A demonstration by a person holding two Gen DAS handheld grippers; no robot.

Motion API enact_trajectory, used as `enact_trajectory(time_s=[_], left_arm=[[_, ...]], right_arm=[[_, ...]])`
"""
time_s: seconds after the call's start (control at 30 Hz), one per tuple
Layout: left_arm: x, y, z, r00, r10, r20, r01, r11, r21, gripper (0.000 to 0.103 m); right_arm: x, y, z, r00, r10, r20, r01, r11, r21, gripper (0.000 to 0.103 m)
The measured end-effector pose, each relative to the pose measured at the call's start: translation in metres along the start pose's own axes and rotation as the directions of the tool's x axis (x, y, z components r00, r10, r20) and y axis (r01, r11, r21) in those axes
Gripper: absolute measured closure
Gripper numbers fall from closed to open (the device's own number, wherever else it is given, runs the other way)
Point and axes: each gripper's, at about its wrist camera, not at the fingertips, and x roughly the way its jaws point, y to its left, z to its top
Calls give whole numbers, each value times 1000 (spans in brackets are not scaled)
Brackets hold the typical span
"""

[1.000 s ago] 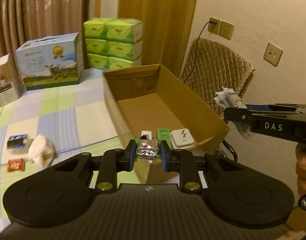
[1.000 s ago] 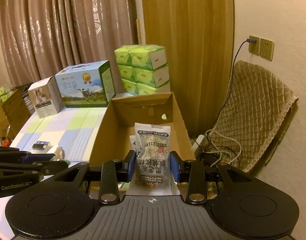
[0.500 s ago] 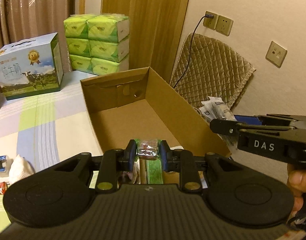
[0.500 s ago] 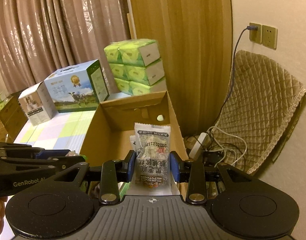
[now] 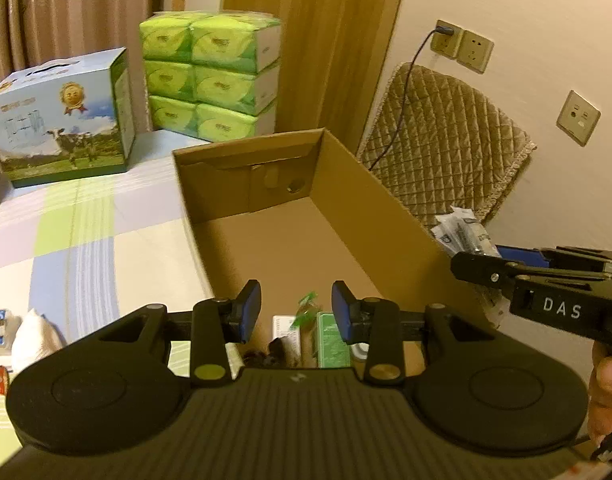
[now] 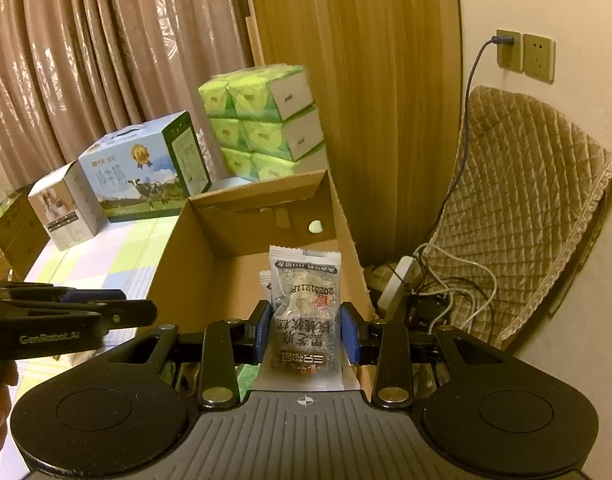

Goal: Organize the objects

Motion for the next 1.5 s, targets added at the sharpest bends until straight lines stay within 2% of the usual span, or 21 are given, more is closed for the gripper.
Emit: enact_trajectory(time_s=[0.47, 0.5, 0.53, 0.6, 0.77, 1.0, 1.3, 1.5], left_arm=[[-14, 6, -10, 1000, 6, 2, -6, 1000, -8, 68], [-14, 7, -9, 1000, 7, 5, -7, 1000, -10, 66], [-15, 8, -9, 1000, 9, 7, -8, 1000, -12, 63], [-16, 10, -10, 1000, 12, 12, -12, 1000, -15, 59], [-31, 19, -18, 999, 9, 48, -8, 1000, -29, 49], [-61, 40, -45, 997, 50, 61, -46, 996, -72, 34], [-121, 70, -88, 988, 129, 84, -118, 984, -130, 24], [-162, 100, -123, 976, 205, 78, -187, 964, -190, 20]], right_arm=[[5, 6, 5, 1000, 14, 17, -14, 1000, 10, 69], [6, 5, 6, 999, 30, 28, -30, 999, 24, 66], [8, 3, 6, 998, 46, 35, -48, 998, 43, 52], [7, -2, 8, 997, 61, 55, -65, 995, 81, 32], [-8, -7, 5, 995, 59, 78, -67, 992, 108, 32], [-32, 4, -12, 995, 78, 69, -87, 988, 125, 29], [-63, 57, -26, 983, 160, 86, -166, 983, 76, 18], [-78, 99, -35, 974, 209, 84, -211, 977, 17, 9]])
